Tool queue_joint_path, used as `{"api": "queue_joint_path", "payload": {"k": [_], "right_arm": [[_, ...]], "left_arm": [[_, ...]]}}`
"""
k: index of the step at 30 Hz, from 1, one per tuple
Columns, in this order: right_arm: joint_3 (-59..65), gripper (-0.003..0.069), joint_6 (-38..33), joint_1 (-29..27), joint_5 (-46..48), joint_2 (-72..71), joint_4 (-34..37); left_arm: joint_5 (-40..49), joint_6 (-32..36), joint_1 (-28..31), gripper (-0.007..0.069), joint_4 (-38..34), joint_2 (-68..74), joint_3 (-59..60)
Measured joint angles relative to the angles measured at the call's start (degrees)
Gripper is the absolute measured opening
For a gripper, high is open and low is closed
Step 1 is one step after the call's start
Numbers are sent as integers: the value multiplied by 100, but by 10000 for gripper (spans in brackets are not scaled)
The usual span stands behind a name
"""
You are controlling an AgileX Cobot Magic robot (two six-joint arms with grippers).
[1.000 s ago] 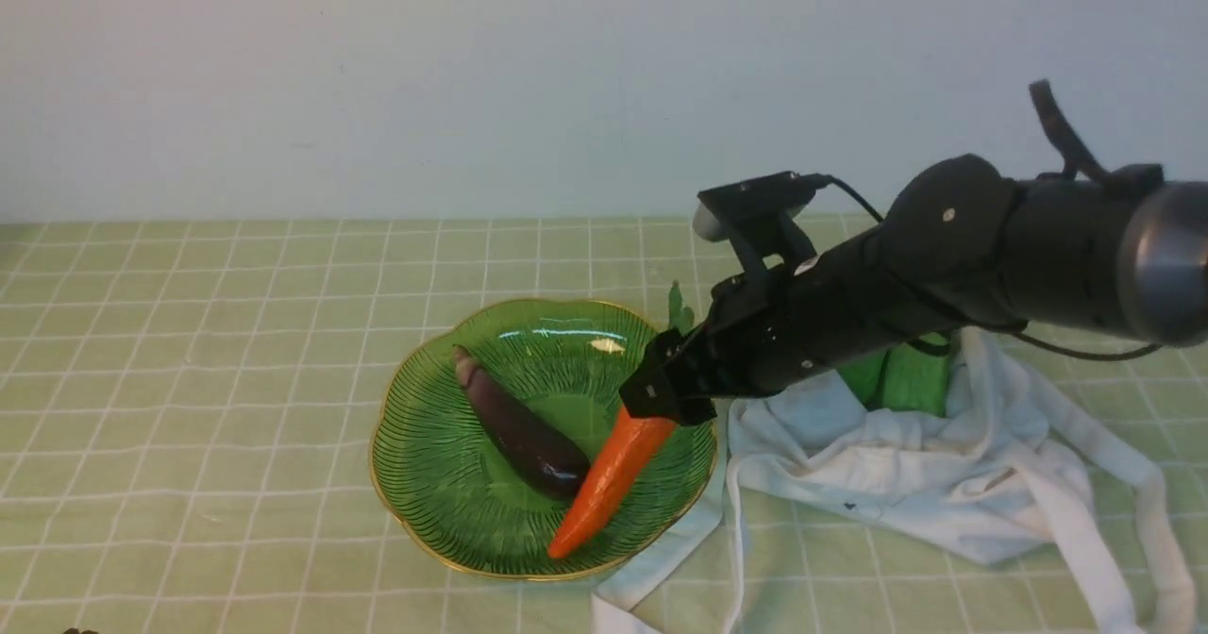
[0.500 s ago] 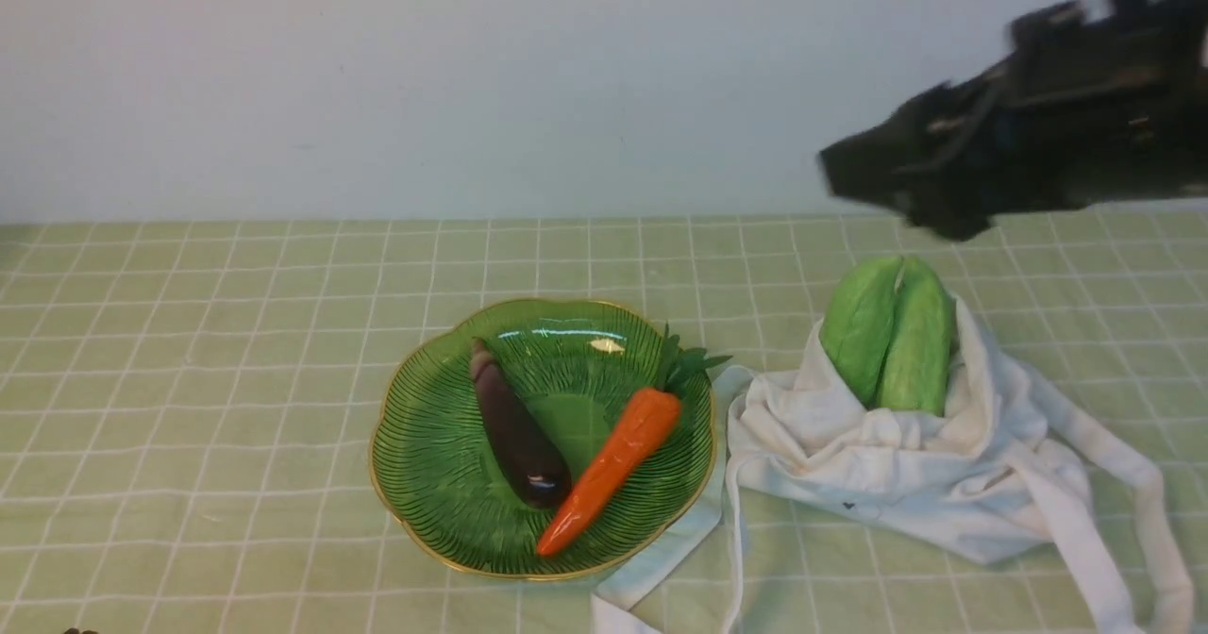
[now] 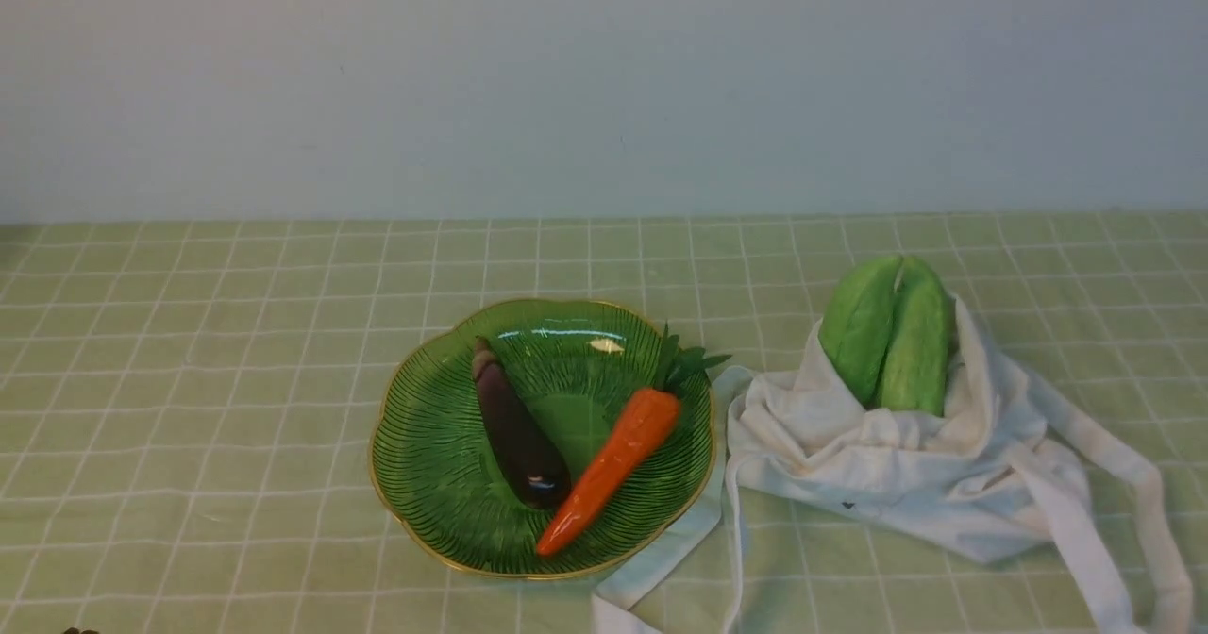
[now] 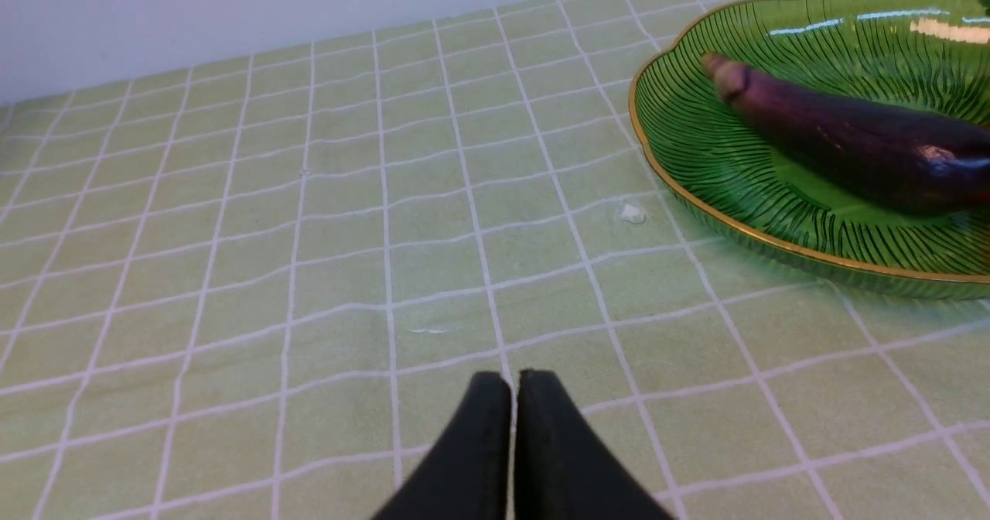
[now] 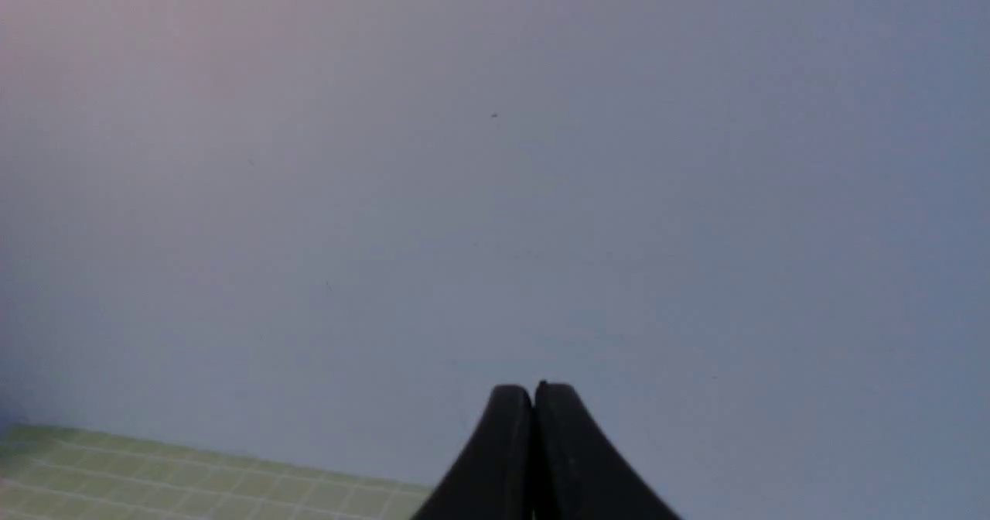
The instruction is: Take vegetables from bag on green coffee tablecloth place on plate.
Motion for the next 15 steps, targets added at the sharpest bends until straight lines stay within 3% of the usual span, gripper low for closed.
{"api": "queue_joint_path", "payload": {"k": [3,15], "right_arm": [[625,-15,140,0,-455,-467,0],[1750,-15,290,0,-586,-1289,-78]], "left_arm": [[0,0,0,-5,0,0,0],[0,0,0,-5,0,0,0]]}}
